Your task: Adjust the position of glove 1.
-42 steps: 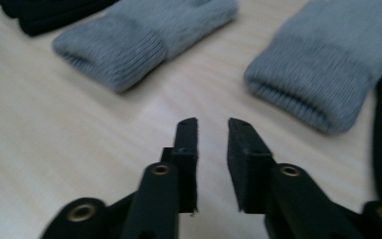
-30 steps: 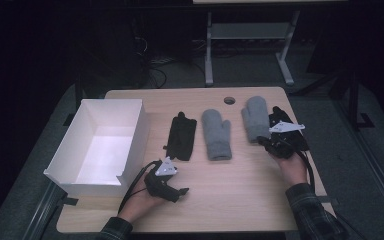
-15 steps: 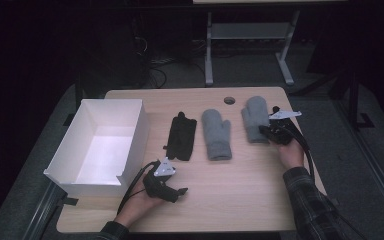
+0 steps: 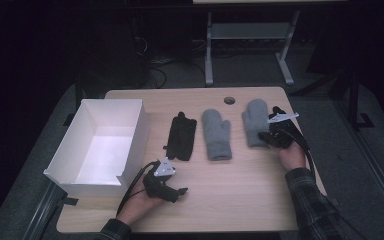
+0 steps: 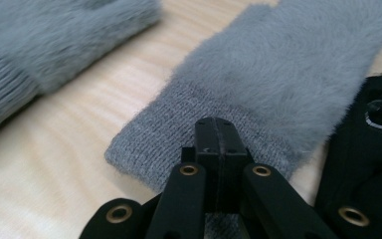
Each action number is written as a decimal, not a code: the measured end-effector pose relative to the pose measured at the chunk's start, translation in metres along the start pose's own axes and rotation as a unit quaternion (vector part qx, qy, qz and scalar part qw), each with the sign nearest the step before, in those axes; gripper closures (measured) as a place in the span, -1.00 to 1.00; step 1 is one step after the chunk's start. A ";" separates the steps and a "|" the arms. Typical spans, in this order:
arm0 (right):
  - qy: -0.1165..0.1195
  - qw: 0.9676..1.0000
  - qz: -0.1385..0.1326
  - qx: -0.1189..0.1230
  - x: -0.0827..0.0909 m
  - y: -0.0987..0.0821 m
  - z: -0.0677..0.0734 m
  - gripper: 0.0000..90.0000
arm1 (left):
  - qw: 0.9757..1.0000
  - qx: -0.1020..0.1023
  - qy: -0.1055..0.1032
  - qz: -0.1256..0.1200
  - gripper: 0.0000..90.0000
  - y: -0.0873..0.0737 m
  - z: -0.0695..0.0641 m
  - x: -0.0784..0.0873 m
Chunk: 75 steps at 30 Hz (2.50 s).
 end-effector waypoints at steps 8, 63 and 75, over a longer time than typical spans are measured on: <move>0.017 1.000 0.013 0.016 0.015 -0.012 0.017 1.00 | 1.000 0.005 0.002 -0.001 -0.71 -0.001 -0.001 0.000; 0.074 0.996 0.002 0.051 0.068 -0.049 0.057 1.00 | 1.000 0.004 0.004 -0.003 -0.71 -0.001 -0.001 0.000; 0.088 0.992 0.047 0.071 0.047 -0.052 0.084 1.00 | 1.000 0.003 0.004 -0.003 -0.71 -0.001 -0.001 0.000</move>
Point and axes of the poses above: each handheld gripper's, and its own axes: x roughly backward along the jaws, y roughly out of its top, z roughly to its left, the point moved 2 cm from there along -x, roughly forward along the jaws, and after that the axes turned 3 degrees about -x, right-handed, at the moved point
